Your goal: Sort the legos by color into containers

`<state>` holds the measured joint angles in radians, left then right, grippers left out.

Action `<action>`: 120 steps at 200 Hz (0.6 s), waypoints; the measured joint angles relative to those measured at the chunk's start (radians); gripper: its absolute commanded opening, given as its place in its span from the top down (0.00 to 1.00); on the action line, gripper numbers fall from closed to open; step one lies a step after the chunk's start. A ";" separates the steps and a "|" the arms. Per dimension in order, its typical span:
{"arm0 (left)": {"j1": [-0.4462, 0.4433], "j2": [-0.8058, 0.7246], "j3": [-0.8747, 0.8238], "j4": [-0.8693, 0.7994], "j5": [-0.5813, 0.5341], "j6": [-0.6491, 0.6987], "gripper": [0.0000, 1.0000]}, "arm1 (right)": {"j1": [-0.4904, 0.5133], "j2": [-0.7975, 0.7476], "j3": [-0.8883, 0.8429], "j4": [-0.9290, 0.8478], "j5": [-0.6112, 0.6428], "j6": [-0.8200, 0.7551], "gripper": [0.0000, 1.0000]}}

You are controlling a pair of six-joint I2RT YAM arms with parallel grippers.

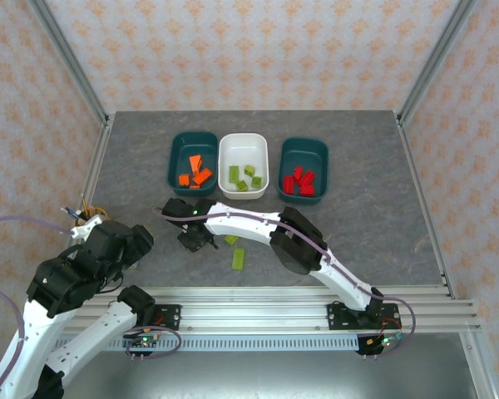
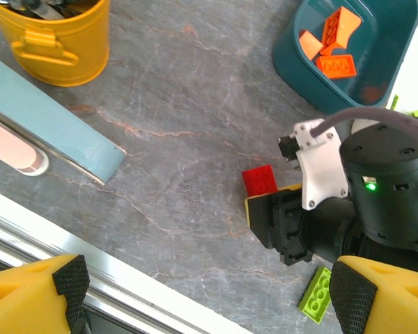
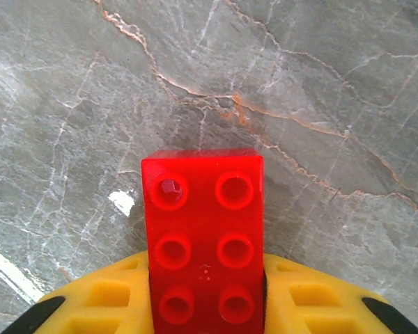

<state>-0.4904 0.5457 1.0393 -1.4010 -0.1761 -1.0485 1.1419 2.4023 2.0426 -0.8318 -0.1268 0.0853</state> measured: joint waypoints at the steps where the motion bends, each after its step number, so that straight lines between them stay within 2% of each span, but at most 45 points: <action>1: 0.000 0.000 -0.001 0.002 0.002 0.000 0.08 | 0.000 0.000 0.000 0.000 0.000 0.001 0.69; 28: 0.000 0.005 -0.032 0.092 0.077 0.039 0.07 | -0.026 -0.043 -0.043 0.005 0.005 0.031 0.70; 60: 0.000 0.100 -0.049 0.247 0.196 0.092 0.07 | -0.135 -0.253 -0.197 0.018 0.011 0.081 0.70; 96: -0.023 0.304 -0.013 0.417 0.289 0.159 0.07 | -0.377 -0.554 -0.349 0.049 0.016 0.156 0.69; 120: -0.063 0.463 0.058 0.513 0.330 0.204 0.07 | -0.558 -0.622 -0.382 0.048 0.019 0.201 0.69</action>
<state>-0.5537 1.0088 1.0977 -0.8879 0.1535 -0.8448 0.5842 1.7805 1.6604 -0.7837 -0.1081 0.2863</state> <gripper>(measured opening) 0.931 0.314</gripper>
